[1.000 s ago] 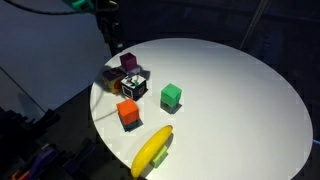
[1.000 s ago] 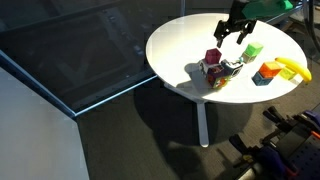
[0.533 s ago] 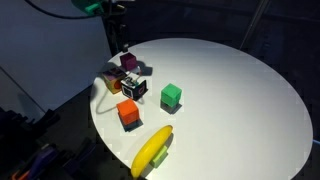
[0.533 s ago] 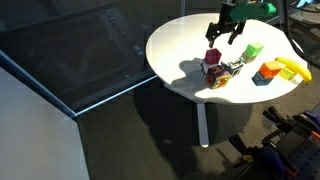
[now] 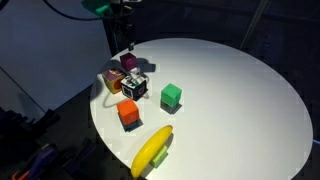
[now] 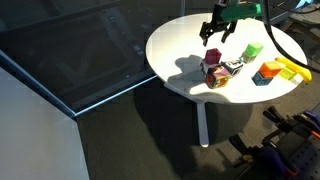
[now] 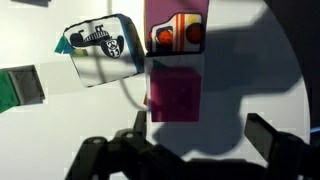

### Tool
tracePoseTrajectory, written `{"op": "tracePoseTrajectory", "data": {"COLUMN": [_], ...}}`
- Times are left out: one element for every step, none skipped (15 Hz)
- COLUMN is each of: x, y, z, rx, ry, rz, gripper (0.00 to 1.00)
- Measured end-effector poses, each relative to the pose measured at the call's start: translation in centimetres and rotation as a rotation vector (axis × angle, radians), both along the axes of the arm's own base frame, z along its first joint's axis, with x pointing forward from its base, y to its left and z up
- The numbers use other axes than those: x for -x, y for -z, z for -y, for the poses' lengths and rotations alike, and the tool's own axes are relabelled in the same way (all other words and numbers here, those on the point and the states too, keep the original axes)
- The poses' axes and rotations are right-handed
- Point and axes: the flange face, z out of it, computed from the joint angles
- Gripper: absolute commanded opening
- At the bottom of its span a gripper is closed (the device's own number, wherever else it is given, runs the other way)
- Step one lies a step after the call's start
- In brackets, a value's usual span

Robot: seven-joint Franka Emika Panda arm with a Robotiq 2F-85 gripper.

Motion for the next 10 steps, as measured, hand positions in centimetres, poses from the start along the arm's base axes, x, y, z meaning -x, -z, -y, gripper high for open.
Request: {"op": "tracePoseTrajectory", "data": {"x": [-0.2, -0.3, -0.5, -0.6, -0.6, -0.6, -0.7, -0.6, -0.6, -0.6], "y": [0.2, 0.5, 0.8, 1.1, 1.5, 1.8, 2.2, 2.5, 2.9, 3.2], "z": [0.1, 0.2, 0.3, 0.4, 0.4, 0.4, 0.4, 0.4, 0.4, 0.4], "rx": [0.001, 0.002, 0.003, 0.003, 0.004, 0.004, 0.004, 0.004, 0.004, 0.004], "ry": [0.002, 0.004, 0.005, 0.006, 0.006, 0.006, 0.006, 0.006, 0.006, 0.006], "rz": [-0.001, -0.003, -0.006, -0.010, -0.014, -0.019, -0.024, -0.029, -0.035, -0.040], "gripper": [1.00, 1.00, 1.00, 1.00, 1.00, 1.00, 1.00, 1.00, 1.00, 1.00]}}
